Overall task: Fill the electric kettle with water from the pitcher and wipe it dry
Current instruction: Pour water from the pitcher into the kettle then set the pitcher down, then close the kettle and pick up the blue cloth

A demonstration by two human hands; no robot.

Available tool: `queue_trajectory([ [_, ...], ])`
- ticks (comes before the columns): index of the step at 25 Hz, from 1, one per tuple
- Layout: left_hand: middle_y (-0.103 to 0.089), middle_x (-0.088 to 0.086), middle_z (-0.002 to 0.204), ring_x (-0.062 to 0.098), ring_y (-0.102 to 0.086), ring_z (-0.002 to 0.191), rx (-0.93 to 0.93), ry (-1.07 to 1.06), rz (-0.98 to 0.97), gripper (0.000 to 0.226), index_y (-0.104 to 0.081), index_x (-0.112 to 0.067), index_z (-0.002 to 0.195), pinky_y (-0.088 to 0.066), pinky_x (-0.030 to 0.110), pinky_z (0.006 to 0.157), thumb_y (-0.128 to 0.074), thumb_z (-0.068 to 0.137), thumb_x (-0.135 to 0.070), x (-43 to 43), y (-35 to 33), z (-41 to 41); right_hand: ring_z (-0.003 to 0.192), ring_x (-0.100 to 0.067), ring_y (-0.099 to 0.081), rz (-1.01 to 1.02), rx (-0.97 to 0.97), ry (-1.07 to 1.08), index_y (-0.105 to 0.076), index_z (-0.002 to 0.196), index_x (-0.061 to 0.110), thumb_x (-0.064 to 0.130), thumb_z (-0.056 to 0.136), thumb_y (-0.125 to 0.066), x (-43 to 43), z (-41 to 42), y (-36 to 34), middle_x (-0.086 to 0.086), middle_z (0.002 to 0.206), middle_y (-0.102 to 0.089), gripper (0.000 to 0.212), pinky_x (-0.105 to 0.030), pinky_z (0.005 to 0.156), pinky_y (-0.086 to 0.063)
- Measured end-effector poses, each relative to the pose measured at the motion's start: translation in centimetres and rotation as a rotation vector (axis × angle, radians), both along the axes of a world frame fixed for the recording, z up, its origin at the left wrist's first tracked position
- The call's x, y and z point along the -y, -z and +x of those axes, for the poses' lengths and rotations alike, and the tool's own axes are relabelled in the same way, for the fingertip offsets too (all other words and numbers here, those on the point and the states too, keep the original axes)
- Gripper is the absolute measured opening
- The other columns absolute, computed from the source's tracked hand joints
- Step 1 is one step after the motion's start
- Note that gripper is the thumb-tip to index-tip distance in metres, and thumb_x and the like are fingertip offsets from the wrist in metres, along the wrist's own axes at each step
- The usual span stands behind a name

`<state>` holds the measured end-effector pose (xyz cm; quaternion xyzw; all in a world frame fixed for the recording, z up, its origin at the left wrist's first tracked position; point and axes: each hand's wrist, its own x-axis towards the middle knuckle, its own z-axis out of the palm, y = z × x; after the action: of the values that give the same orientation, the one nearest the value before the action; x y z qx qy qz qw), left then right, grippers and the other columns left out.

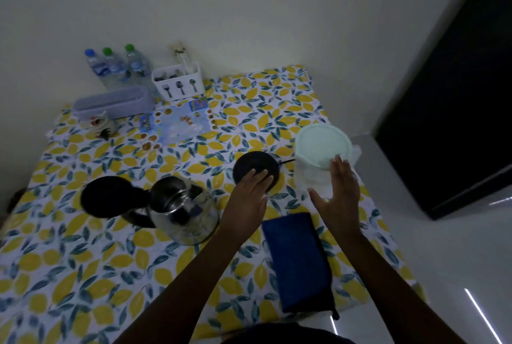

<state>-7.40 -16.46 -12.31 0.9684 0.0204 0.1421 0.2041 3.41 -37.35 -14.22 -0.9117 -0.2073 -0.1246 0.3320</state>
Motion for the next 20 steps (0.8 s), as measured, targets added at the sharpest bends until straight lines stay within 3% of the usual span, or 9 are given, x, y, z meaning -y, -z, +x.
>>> queue_trajectory([
  [6,-0.050,0.008,0.145,0.028,-0.037,0.141,0.065,-0.135,-0.003,0.040,-0.050,-0.012,0.137,-0.030,0.043,0.116,-0.049,0.098,-0.018,-6.7,-2.0,-7.6,0.145,-0.023,-0.022,0.004,-0.087,-0.291,-0.024,0.149,0.008,0.042,0.081,-0.072,-10.2,-7.1,-0.7,-0.010,0.157,-0.027,0.090,-0.046,0.116,-0.030],
  [9,-0.057,0.011,0.137,0.026,-0.041,0.136,0.161,-0.214,0.077,0.036,-0.056,-0.010,0.130,-0.031,0.044,0.116,-0.057,0.094,-0.012,-10.4,-3.0,-11.0,0.147,-0.017,-0.012,-0.049,-0.136,-0.412,-0.017,0.152,0.013,0.052,0.078,-0.070,-14.7,-9.8,-0.1,0.002,0.158,-0.016,0.099,-0.038,0.114,-0.024],
  [11,-0.059,0.012,0.133,0.030,-0.045,0.133,0.215,-0.303,0.114,0.034,-0.060,-0.008,0.125,-0.037,0.048,0.113,-0.061,0.091,-0.010,-13.1,-3.3,-13.4,0.146,-0.013,-0.008,-0.066,-0.201,-0.447,-0.014,0.152,0.015,0.048,0.077,-0.073,-17.2,-11.3,0.4,0.004,0.158,-0.013,0.100,-0.040,0.116,-0.023],
  [13,-0.056,0.013,0.136,0.031,-0.043,0.134,0.286,-0.407,0.080,0.033,-0.059,-0.009,0.125,-0.038,0.047,0.112,-0.059,0.093,-0.013,-15.5,-3.4,-15.7,0.148,-0.018,-0.010,-0.086,-0.256,-0.460,-0.015,0.152,0.013,0.040,0.077,-0.077,-18.9,-12.3,0.9,-0.004,0.160,-0.015,0.101,-0.044,0.117,-0.025],
  [15,-0.041,0.012,0.147,0.030,-0.032,0.140,0.329,-0.575,-0.071,0.042,-0.048,-0.012,0.136,-0.033,0.042,0.112,-0.057,0.095,-0.019,-17.3,-3.5,-17.4,0.148,-0.022,-0.014,-0.087,-0.304,-0.429,-0.015,0.152,0.011,0.036,0.075,-0.079,-20.0,-13.1,1.1,-0.008,0.160,-0.017,0.103,-0.041,0.117,-0.024],
  [17,-0.028,0.013,0.156,0.030,-0.026,0.143,0.291,-0.690,-0.346,0.059,-0.031,-0.012,0.147,-0.032,0.044,0.115,-0.056,0.096,-0.028,-18.1,-3.7,-18.1,0.148,-0.022,-0.016,-0.078,-0.334,-0.386,-0.016,0.152,0.011,0.035,0.075,-0.079,-20.4,-13.5,1.1,-0.009,0.160,-0.019,0.102,-0.039,0.115,-0.024],
  [19,-0.030,0.010,0.157,0.027,-0.037,0.139,0.255,-0.624,-0.545,0.067,-0.020,-0.015,0.152,-0.039,0.039,0.111,-0.054,0.096,-0.032,-18.1,-3.9,-18.0,0.147,-0.022,-0.017,-0.080,-0.338,-0.365,-0.017,0.151,0.011,0.035,0.077,-0.078,-20.3,-13.7,1.2,-0.010,0.160,-0.021,0.099,-0.040,0.115,-0.025],
  [20,-0.033,0.007,0.156,0.025,-0.045,0.134,0.260,-0.569,-0.549,0.068,-0.017,-0.019,0.152,-0.044,0.032,0.105,-0.053,0.097,-0.033,-17.9,-4.1,-17.7,0.147,-0.022,-0.017,-0.087,-0.341,-0.358,-0.018,0.151,0.011,0.035,0.078,-0.077,-20.0,-13.8,1.3,-0.009,0.160,-0.021,0.098,-0.041,0.115,-0.025],
])
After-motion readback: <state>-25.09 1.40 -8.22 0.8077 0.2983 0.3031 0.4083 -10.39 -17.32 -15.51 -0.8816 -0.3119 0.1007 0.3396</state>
